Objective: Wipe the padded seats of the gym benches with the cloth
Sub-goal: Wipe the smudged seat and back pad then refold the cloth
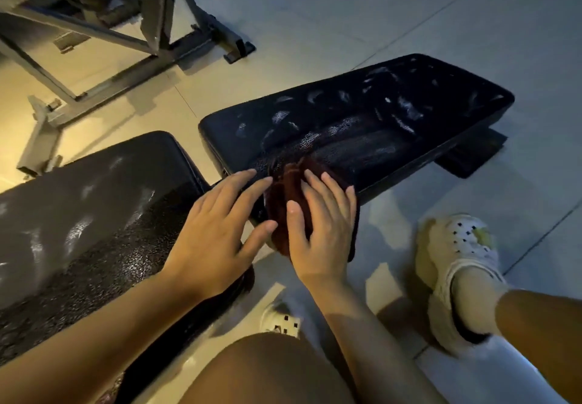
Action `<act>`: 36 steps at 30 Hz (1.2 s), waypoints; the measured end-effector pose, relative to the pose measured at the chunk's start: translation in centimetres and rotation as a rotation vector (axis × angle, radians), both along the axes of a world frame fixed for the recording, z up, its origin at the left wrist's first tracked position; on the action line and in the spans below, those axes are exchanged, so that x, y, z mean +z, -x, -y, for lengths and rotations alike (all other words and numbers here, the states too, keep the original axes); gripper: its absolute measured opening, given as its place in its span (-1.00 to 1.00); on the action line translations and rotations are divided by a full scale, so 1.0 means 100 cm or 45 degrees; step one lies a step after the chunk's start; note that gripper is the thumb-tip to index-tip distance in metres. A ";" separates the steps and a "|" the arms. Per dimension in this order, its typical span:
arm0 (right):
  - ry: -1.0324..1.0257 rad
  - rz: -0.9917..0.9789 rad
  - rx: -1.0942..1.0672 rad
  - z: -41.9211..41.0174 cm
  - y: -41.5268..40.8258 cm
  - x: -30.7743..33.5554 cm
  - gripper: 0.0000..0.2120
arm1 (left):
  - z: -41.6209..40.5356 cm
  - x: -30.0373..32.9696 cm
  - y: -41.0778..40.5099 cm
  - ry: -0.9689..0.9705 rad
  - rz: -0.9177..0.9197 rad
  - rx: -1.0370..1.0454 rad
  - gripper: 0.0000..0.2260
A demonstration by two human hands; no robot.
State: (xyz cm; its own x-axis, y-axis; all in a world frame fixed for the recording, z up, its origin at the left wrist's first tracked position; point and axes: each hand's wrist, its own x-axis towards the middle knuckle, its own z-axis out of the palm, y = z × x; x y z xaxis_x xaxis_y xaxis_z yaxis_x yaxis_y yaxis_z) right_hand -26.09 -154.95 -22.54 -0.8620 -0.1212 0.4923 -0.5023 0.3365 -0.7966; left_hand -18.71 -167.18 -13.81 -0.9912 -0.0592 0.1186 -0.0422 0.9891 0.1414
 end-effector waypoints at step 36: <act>0.934 0.987 -0.331 0.019 0.024 0.011 -0.31 | 0.002 -0.005 -0.003 0.017 -0.091 -0.020 -0.52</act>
State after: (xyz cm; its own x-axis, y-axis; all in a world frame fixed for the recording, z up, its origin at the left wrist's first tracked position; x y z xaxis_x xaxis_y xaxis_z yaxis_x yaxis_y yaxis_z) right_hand -28.46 -156.87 -21.46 -0.9253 0.2093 -0.3162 0.2390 -0.3253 -0.9149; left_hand -18.40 -167.41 -14.34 -0.9810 -0.0420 0.1894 -0.0172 0.9913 0.1306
